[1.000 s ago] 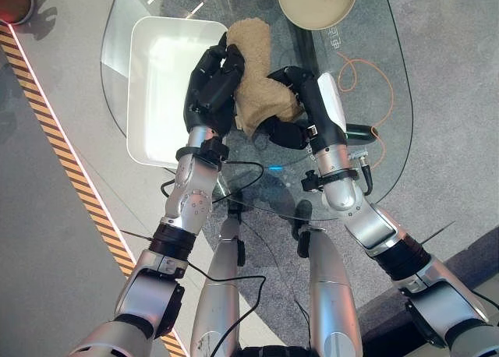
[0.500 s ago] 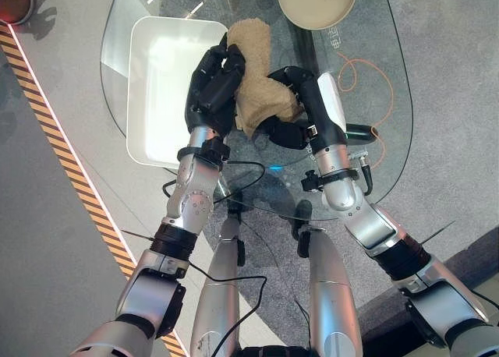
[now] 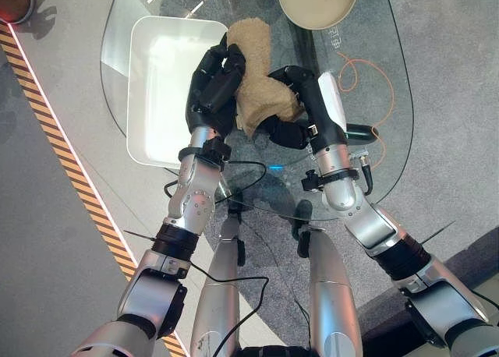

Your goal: Wipe the table with a cloth and put it in the basket.

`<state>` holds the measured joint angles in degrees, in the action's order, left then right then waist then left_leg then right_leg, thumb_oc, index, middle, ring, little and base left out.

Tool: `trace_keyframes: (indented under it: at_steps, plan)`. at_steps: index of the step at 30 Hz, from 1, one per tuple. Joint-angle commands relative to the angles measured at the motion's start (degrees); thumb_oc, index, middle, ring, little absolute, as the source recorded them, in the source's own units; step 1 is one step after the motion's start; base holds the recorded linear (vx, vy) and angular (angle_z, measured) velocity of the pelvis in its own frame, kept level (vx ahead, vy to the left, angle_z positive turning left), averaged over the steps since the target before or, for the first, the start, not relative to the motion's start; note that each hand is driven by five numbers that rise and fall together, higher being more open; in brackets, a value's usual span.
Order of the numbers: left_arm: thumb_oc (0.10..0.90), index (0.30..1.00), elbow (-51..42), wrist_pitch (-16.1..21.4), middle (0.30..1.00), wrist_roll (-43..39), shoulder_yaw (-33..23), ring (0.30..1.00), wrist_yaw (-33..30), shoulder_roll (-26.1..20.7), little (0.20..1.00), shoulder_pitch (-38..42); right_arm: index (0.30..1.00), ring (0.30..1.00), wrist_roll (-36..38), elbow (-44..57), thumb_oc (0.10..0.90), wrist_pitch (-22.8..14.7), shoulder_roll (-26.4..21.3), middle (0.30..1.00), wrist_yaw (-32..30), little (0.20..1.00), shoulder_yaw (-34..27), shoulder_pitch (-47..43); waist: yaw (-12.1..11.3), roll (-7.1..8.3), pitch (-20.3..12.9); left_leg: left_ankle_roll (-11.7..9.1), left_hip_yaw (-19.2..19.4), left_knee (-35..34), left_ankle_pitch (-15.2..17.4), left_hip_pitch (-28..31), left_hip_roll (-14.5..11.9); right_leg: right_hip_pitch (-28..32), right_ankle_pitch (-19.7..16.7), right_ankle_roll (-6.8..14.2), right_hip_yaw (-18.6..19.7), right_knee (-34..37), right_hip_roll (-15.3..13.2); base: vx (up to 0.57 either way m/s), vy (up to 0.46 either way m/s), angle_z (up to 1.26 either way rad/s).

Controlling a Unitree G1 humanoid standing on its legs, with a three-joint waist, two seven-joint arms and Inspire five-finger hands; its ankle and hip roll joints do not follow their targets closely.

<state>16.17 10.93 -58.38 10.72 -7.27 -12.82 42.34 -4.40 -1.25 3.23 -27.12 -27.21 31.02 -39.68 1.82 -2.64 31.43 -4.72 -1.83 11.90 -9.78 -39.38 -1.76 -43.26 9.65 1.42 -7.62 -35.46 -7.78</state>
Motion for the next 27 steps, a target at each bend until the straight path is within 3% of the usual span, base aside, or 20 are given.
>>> trace_keyframes:
  at_steps: [1, 18, 27]
  plan:
    - [0.8, 0.9, -4.5, 4.5, 0.9, 2.4, 2.6, 0.9, 3.4, 0.8, 0.9, 6.1, 0.3, 0.3, -3.3, 10.5, 0.1, -8.3, 5.1, 0.3, -2.5, 0.2, -3.1, -12.3, -0.6, 1.34, -1.6, 2.2, 4.6, 5.7, 9.3, 1.5, 3.4, 3.6, -6.5, 2.3, 0.9, 13.0, 4.2, 0.0, 0.0, 0.0]
    - [0.8, 0.9, -2.7, 7.4, 0.9, 0.6, 0.0, 0.9, 5.5, -0.3, 0.9, 4.9, 0.3, 0.3, -3.5, 10.4, 0.1, -9.5, 4.2, 0.3, -2.5, 0.2, -4.1, -11.2, -0.6, 1.17, -1.6, 2.0, 4.7, 6.4, 10.2, 1.4, 3.3, 3.4, -5.5, 2.1, 1.1, 12.3, 4.1, 0.0, 0.0, 0.0]
    - [0.8, 0.9, -1.8, 4.0, 0.9, 0.4, 0.6, 0.9, 6.9, -0.5, 0.9, 5.4, 0.3, 0.3, -3.2, 10.4, 0.1, -10.0, 3.9, 0.3, -1.7, 0.2, -4.0, -11.8, -0.5, 1.13, -1.6, 2.0, 4.7, 6.4, 10.2, 1.5, 3.3, 3.4, -5.4, 2.1, 1.1, 12.2, 4.2, 0.0, 0.0, 0.0]
